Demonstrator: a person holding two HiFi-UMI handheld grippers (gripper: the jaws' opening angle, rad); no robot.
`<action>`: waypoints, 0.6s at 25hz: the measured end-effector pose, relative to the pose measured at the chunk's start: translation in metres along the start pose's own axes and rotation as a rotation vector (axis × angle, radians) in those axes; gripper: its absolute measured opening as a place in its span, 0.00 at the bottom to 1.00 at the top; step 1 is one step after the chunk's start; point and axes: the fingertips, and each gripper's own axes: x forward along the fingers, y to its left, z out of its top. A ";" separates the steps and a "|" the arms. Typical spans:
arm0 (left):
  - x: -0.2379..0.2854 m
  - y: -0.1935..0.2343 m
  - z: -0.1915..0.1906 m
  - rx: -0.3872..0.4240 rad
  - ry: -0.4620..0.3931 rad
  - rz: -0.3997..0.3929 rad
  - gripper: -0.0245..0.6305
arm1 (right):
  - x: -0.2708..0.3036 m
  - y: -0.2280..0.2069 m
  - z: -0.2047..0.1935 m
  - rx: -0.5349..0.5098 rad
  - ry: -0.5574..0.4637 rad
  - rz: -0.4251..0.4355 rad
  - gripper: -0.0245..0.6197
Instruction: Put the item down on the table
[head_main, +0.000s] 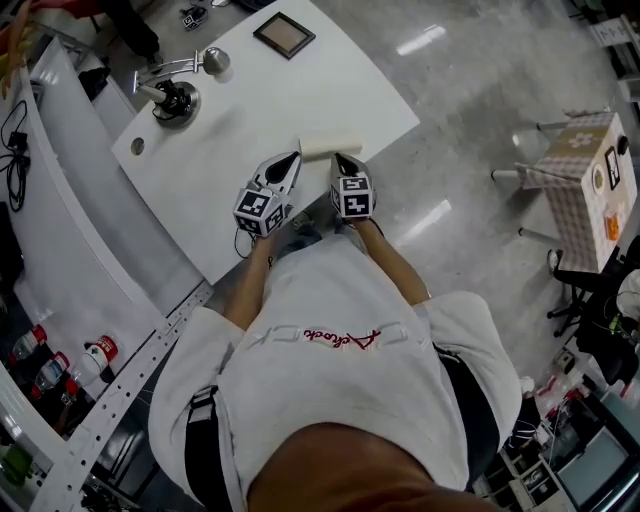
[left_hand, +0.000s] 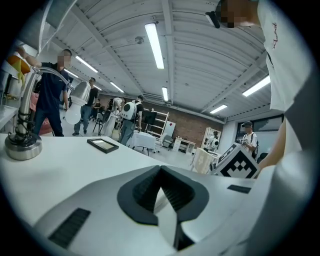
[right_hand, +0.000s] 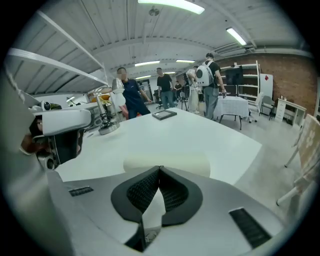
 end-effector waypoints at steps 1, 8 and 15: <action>0.000 -0.001 0.001 0.002 -0.002 -0.002 0.07 | -0.003 0.002 0.007 -0.015 -0.020 0.006 0.02; -0.011 -0.003 0.011 0.038 -0.027 -0.014 0.07 | -0.025 0.031 0.052 -0.071 -0.188 0.089 0.02; -0.028 -0.012 0.016 0.093 -0.039 -0.056 0.07 | -0.057 0.064 0.091 -0.187 -0.333 0.118 0.02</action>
